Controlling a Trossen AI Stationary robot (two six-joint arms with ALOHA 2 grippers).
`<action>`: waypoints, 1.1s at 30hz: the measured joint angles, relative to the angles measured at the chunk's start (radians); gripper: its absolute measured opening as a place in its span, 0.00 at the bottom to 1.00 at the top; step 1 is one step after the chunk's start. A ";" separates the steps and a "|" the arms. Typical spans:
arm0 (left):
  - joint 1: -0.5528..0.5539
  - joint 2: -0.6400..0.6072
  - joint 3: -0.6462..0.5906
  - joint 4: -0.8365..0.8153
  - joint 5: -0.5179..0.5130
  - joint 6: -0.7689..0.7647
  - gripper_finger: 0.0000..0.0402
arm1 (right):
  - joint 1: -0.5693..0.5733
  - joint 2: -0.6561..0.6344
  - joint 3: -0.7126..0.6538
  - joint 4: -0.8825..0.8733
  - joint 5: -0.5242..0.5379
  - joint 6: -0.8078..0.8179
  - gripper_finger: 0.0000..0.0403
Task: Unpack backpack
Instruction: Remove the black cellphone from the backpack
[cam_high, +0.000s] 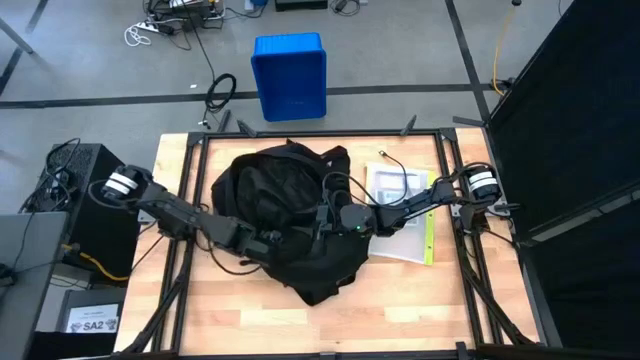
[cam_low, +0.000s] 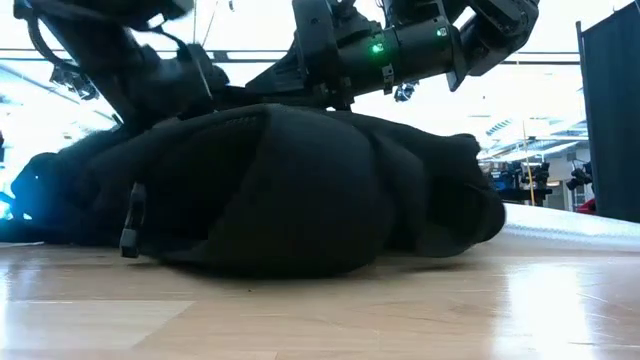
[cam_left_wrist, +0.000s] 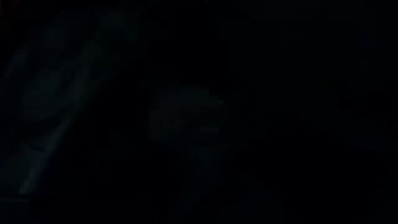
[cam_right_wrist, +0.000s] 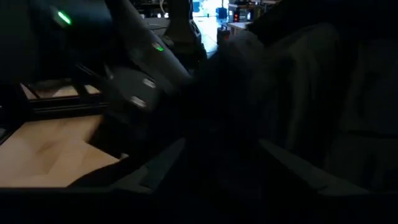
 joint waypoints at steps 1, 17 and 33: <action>0.013 0.014 0.000 -0.002 -0.014 0.001 0.75 | 0.002 0.000 0.000 0.000 0.000 0.000 0.41; 0.080 0.038 0.076 -0.133 -0.198 -0.068 0.00 | 0.006 -0.001 0.000 -0.009 0.001 0.005 0.40; -0.014 -0.132 0.339 -0.549 -0.354 -0.309 0.00 | -0.003 -0.002 -0.001 -0.393 0.155 0.153 0.38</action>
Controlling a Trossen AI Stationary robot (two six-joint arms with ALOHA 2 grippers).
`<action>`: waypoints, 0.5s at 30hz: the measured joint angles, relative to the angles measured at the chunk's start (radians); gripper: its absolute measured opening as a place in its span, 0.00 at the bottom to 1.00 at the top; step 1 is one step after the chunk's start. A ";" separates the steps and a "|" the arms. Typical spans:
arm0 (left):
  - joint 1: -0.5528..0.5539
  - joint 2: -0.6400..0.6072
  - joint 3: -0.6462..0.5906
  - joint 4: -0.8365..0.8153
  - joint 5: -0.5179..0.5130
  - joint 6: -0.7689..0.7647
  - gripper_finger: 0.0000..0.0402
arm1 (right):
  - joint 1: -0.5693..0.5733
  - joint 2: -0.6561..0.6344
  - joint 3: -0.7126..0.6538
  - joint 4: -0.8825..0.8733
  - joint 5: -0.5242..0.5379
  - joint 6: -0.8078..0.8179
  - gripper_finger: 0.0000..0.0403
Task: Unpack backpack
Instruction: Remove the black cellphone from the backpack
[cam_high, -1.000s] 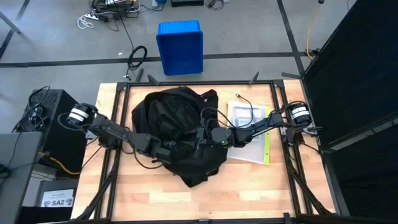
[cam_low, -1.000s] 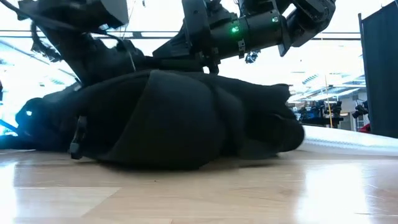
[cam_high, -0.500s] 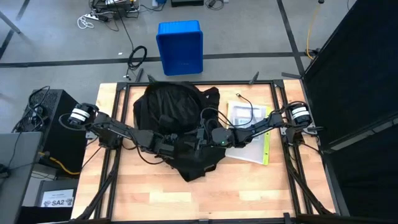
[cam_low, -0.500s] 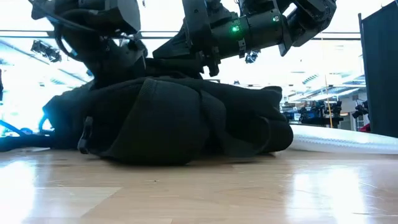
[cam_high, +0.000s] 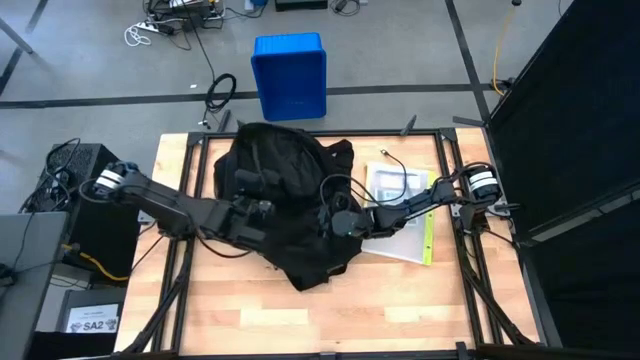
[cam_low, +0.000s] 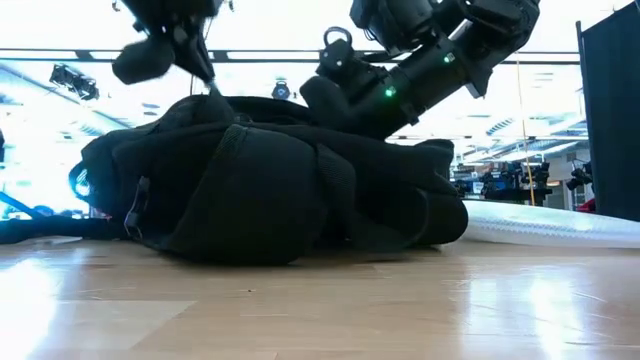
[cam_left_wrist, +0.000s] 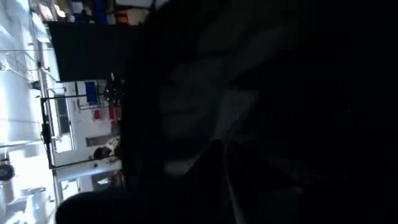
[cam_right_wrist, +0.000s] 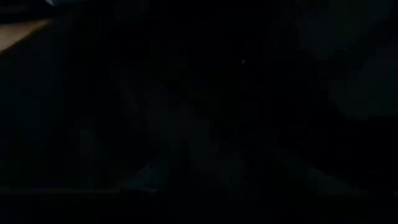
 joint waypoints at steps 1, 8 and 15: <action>-0.009 -0.014 0.000 -0.002 0.000 -0.010 0.00 | 0.000 0.000 0.000 -0.001 0.001 -0.004 0.38; -0.047 -0.074 0.000 -0.010 -0.051 -0.038 0.00 | 0.019 0.000 0.025 0.018 0.001 -0.089 0.37; -0.029 -0.206 0.004 -0.022 -0.074 -0.069 0.00 | 0.056 0.000 0.081 0.012 0.002 -0.156 0.36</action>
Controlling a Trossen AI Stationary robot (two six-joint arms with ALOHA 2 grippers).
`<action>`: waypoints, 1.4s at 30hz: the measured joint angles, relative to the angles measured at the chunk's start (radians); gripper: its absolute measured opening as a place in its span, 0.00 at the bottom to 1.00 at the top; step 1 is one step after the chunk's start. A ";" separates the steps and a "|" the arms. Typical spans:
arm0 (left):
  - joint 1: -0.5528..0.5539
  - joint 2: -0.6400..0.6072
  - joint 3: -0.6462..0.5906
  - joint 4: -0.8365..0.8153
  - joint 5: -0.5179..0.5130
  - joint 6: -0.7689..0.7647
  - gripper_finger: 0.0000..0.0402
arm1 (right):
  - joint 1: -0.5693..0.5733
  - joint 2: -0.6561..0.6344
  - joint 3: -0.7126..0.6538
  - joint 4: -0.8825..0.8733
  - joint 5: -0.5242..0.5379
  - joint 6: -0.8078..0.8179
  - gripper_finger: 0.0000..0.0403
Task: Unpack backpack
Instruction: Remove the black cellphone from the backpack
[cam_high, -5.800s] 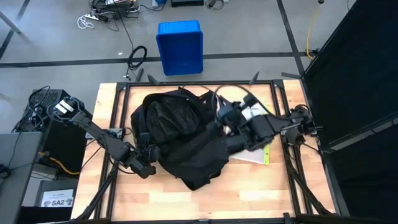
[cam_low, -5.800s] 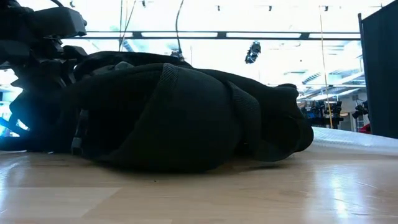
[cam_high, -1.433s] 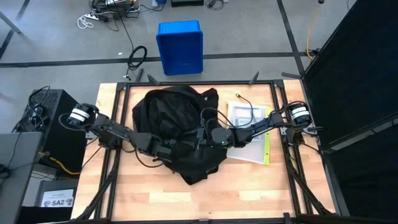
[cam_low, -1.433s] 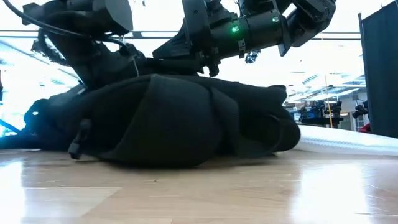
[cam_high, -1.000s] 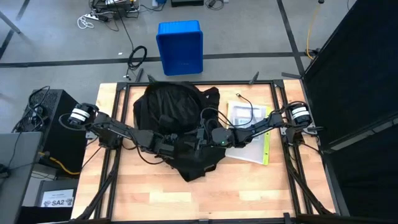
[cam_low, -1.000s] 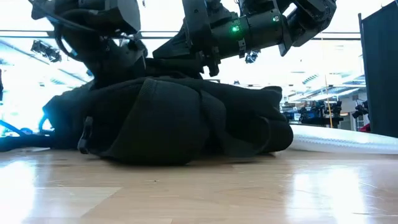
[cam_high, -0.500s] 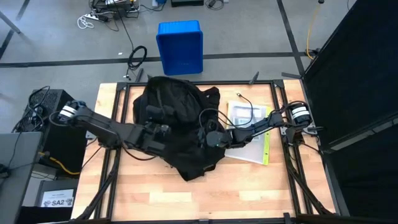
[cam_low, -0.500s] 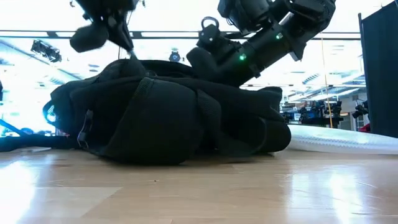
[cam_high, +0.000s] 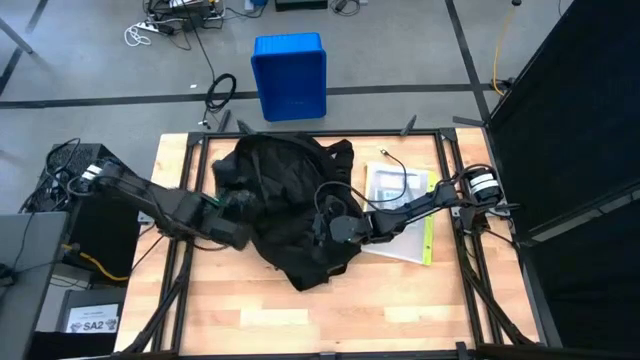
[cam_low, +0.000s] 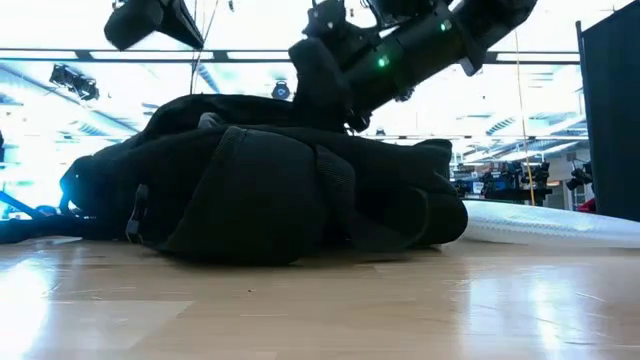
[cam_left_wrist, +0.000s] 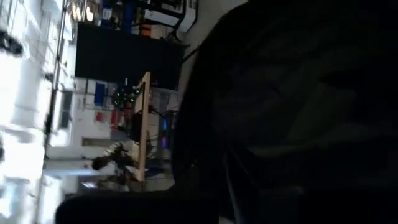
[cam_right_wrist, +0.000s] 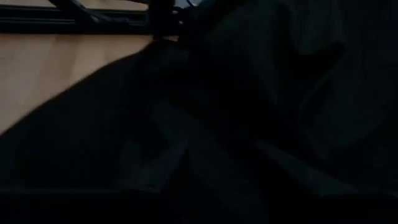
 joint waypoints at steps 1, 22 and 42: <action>0.004 -0.041 0.003 0.004 -0.001 -0.016 0.00 | 0.002 0.000 0.002 -0.001 0.000 -0.001 0.36; 0.264 -0.338 -0.029 0.022 0.190 -0.199 0.00 | -0.014 0.000 0.002 0.062 -0.006 0.002 0.35; 1.157 0.209 0.232 0.121 0.785 0.217 0.00 | -0.011 0.000 0.002 0.035 -0.042 0.000 0.35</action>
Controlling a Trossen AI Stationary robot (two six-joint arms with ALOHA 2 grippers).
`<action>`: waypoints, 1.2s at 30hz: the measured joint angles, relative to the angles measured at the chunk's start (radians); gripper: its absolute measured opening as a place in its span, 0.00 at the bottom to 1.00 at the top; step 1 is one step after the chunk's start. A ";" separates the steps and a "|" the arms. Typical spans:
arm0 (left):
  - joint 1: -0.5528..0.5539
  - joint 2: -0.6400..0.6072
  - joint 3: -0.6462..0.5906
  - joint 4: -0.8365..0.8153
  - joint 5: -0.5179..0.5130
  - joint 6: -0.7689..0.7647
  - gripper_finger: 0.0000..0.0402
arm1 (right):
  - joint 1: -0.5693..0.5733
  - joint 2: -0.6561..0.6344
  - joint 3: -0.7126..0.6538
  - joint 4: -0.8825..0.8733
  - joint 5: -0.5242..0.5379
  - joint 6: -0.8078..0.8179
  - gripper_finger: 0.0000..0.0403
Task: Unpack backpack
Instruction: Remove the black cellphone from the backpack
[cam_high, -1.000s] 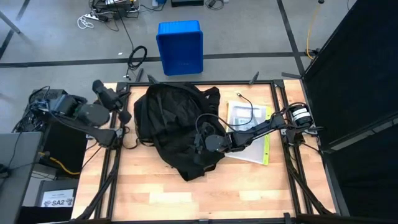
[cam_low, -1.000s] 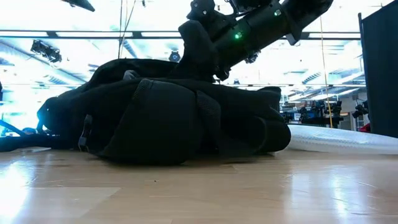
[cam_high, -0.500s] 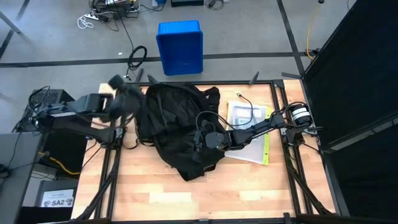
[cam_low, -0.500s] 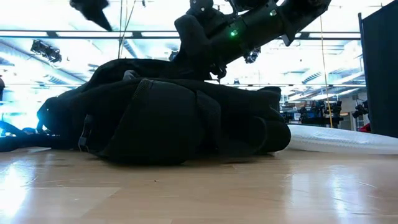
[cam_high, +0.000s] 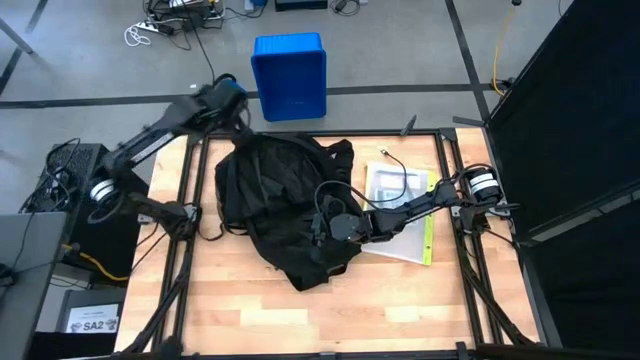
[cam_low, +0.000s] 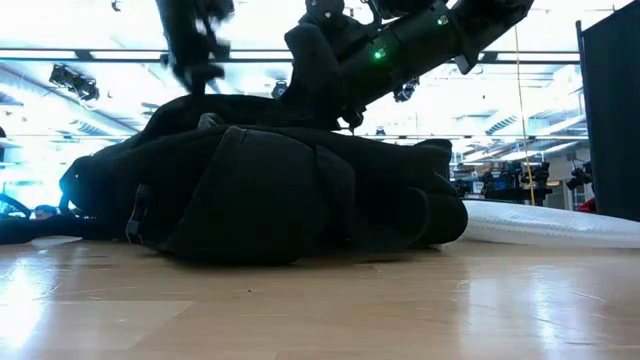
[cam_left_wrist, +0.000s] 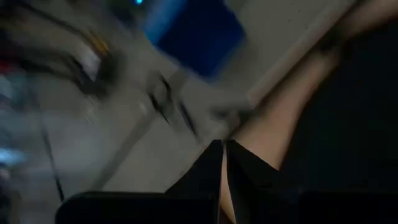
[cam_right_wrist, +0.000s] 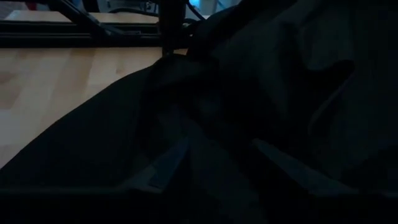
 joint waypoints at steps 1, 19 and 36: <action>0.015 0.030 0.000 -0.043 0.092 -0.002 0.00 | 0.000 0.000 0.000 -0.002 0.000 0.000 0.35; -0.399 -0.035 -0.109 -0.078 0.595 0.140 0.00 | 0.000 0.000 0.000 -0.017 0.000 0.009 0.33; -0.740 -0.263 -0.253 -0.106 0.051 -0.013 0.01 | 0.107 -0.067 0.000 -0.034 0.098 -0.063 0.32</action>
